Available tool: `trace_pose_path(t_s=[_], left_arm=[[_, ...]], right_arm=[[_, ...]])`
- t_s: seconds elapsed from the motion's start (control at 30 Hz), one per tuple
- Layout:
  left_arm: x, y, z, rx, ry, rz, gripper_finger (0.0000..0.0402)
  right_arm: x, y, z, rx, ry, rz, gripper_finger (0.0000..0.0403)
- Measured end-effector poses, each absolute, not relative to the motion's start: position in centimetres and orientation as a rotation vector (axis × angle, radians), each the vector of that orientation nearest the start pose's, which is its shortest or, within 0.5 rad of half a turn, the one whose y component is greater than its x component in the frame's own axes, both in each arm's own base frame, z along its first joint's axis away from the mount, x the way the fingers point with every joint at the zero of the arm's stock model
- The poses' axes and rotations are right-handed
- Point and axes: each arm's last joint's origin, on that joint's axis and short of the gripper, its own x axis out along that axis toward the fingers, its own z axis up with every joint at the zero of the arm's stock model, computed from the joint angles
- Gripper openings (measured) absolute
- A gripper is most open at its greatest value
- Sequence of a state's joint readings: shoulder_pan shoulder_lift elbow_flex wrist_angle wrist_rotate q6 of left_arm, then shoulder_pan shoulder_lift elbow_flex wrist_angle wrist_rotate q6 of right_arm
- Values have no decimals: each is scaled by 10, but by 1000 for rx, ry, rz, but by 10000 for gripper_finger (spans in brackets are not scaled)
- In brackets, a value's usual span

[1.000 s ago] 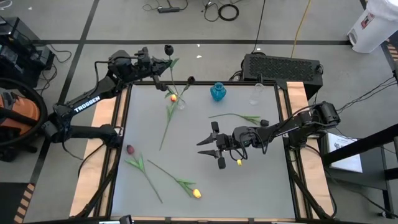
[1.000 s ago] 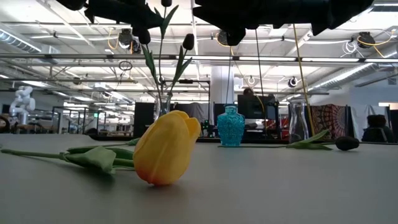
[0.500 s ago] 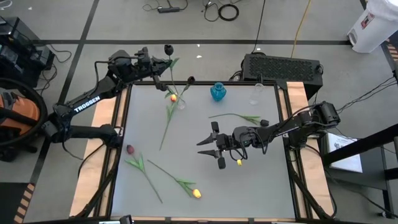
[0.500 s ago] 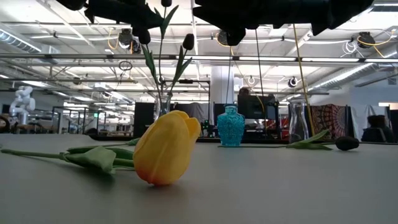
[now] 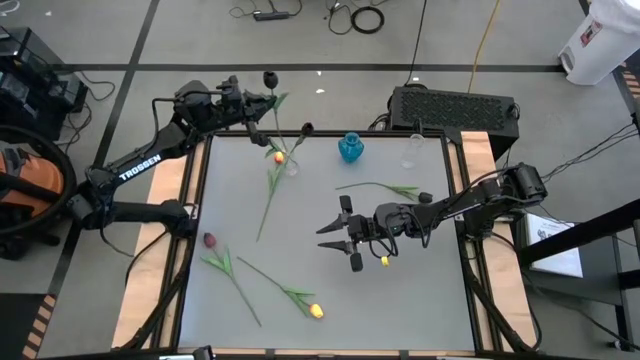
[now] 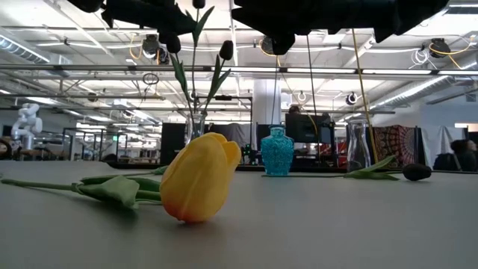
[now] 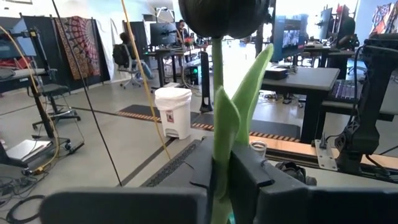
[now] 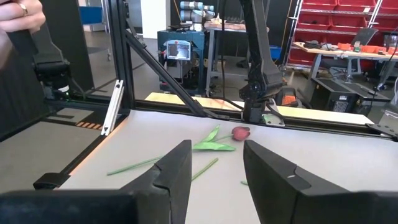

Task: Sort flowers into vase by color
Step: Put the black flower into the left transparent flower vase

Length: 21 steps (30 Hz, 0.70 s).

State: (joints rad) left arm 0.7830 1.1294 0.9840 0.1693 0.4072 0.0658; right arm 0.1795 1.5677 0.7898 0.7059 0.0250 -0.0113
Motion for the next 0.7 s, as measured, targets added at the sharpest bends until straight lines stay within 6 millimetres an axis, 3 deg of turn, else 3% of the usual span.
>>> trace_pose_path(t_s=[0.27,0.7], left_arm=[[187,170,366,66,13,376,104],[187,170,362,71,54,374,109]], right_arm=[[327,59,231,-19,71,155,137],[327,59,231,-18,70,155,137]])
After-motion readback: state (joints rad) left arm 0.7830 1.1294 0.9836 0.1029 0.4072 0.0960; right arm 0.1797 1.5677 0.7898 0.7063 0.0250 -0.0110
